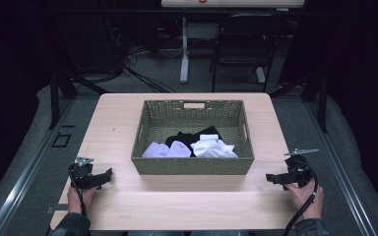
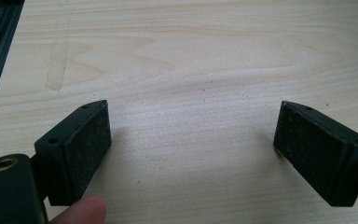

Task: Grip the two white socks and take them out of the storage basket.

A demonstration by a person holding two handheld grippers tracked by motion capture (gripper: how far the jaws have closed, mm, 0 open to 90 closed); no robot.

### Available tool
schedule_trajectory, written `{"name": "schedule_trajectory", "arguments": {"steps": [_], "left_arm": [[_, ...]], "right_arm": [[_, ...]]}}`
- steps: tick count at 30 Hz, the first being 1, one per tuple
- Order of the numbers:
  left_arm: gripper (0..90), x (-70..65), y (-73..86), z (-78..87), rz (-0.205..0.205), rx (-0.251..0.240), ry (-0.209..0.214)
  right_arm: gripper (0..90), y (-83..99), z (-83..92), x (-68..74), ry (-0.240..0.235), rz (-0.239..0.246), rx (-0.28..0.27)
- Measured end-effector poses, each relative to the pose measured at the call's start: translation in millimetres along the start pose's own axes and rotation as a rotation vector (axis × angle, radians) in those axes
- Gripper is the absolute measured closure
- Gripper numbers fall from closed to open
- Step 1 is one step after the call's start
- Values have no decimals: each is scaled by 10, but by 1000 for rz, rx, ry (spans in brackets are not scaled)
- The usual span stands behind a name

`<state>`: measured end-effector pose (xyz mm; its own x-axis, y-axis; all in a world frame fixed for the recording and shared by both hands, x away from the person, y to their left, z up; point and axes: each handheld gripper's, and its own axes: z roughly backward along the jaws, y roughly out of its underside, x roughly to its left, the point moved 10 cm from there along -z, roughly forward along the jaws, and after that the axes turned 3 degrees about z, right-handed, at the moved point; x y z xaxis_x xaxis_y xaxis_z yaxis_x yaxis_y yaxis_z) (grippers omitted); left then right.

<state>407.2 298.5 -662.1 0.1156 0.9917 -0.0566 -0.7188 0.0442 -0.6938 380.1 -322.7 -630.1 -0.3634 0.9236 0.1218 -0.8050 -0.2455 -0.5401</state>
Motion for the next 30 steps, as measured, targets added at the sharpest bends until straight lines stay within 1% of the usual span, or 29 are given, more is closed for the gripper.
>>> {"name": "schedule_trajectory", "arguments": {"steps": [2, 3, 7, 11, 17, 20, 25, 30], "left_arm": [[108, 0, 0, 0, 0, 0, 0], [107, 1, 0, 0, -1, 0, 0], [108, 0, 0, 0, 0, 0, 0], [108, 0, 0, 0, 0, 0, 0], [109, -1, 6, 6, 1, 2, 1], [109, -1, 6, 5, 1, 1, 1], [107, 0, 2, 2, -1, 1, 2], [108, 0, 2, 1, -2, 0, 2]], "right_arm": [[0, -2, 2, -7, 3, 0, -2], [0, -20, 13, -18, 9, 2, -19], [0, -35, 30, -25, 12, 8, -28], [0, -39, 18, -16, 9, 10, -27], [0, -56, 18, 24, -1, 40, -17], [0, -64, 32, 27, 3, 44, -25], [0, -55, 60, 38, 2, 40, -11], [0, -92, 114, 61, -9, 41, -17]]}}
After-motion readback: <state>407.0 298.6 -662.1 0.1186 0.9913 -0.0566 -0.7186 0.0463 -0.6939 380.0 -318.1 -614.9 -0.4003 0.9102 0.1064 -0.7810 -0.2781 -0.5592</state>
